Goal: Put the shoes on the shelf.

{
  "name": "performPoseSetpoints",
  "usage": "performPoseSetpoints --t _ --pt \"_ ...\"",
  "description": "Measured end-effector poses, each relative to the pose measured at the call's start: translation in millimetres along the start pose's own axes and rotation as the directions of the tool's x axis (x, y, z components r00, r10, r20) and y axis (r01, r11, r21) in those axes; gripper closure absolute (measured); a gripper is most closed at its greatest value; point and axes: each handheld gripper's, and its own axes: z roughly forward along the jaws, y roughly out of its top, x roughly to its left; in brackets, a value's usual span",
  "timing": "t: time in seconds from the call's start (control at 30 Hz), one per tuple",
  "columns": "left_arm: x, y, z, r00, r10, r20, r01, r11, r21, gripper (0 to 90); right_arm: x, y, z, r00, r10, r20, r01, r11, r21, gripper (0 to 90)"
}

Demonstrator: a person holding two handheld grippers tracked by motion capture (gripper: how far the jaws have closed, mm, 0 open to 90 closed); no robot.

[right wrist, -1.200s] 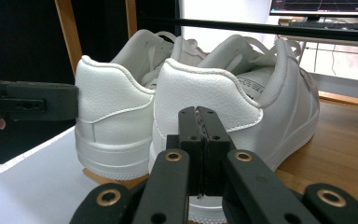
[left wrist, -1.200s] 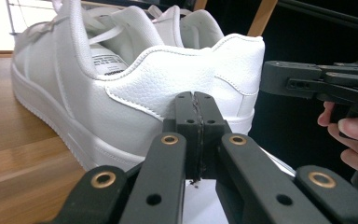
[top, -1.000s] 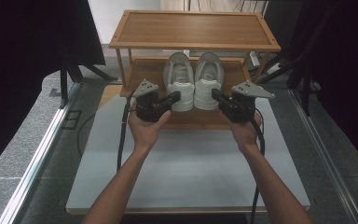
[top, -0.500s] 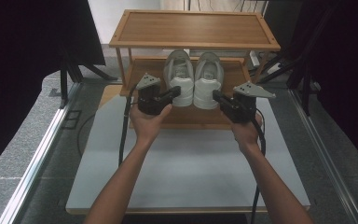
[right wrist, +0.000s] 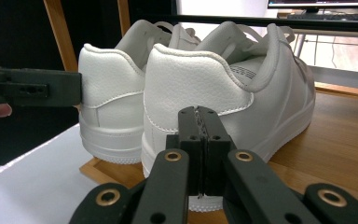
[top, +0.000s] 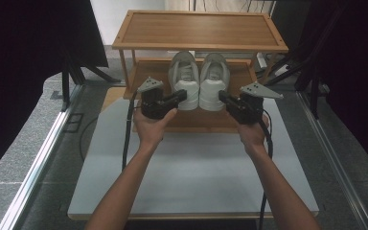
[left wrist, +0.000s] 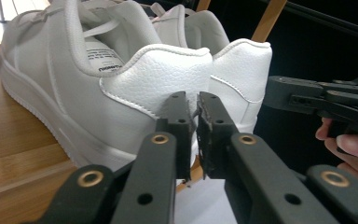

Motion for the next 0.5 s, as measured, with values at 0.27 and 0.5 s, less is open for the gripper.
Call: performPoseSetpoints --t 0.27,0.5 --pt "-8.2 -3.0 -2.4 0.9999 0.014 0.006 -0.014 0.9999 -0.002 60.4 -2.9 -11.9 -5.5 0.9992 0.040 0.005 -0.040 0.999 -0.020 81.9" --pt "-11.1 -7.1 -13.3 0.9985 0.038 0.038 -0.036 0.9987 -0.034 50.9 -3.7 -15.7 -15.8 0.9989 0.036 -0.031 -0.037 0.999 -0.034 71.2"
